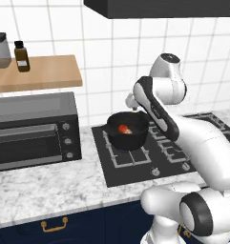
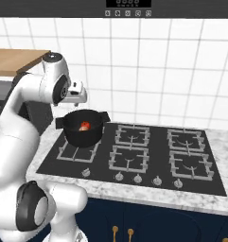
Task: Put the onion and tomato in the pot. Retrieve the spatula and lightly stir the vegetables in the pot.
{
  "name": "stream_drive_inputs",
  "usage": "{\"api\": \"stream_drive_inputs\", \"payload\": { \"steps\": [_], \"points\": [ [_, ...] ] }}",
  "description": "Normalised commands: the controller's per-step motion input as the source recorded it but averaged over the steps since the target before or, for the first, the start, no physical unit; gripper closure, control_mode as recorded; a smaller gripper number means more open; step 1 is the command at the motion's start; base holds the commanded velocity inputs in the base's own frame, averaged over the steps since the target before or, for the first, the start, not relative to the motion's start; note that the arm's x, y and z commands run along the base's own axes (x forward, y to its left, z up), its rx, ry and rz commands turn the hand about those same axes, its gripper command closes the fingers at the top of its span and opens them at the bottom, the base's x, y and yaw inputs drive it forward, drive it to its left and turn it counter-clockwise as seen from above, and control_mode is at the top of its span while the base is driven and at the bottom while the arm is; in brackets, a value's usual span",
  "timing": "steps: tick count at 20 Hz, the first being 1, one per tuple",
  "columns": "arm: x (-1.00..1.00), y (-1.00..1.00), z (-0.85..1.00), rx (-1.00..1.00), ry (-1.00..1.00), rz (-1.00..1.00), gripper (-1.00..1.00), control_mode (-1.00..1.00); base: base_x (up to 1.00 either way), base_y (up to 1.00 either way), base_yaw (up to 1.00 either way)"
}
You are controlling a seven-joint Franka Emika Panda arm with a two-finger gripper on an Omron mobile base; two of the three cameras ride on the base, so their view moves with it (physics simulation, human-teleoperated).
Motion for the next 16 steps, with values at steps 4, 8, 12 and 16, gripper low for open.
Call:
{"api": "stream_drive_inputs", "payload": {
  "steps": [4,8,12,16],
  "points": [
    [-0.51,-0.06,0.0,0.0,-0.1,0.03,-1.0,-1.0,0.0,0.0,0.0],
    [0.0,0.0,0.0,0.0,0.0,0.0,-1.0,-1.0,0.0,0.0,0.0],
    [0.0,0.0,0.0,0.0,0.0,0.0,-1.0,-1.0,0.0,0.0,0.0],
    [0.0,0.0,0.0,0.0,0.0,0.0,-1.0,1.0,-0.01,0.0,0.0]
  ]
}}
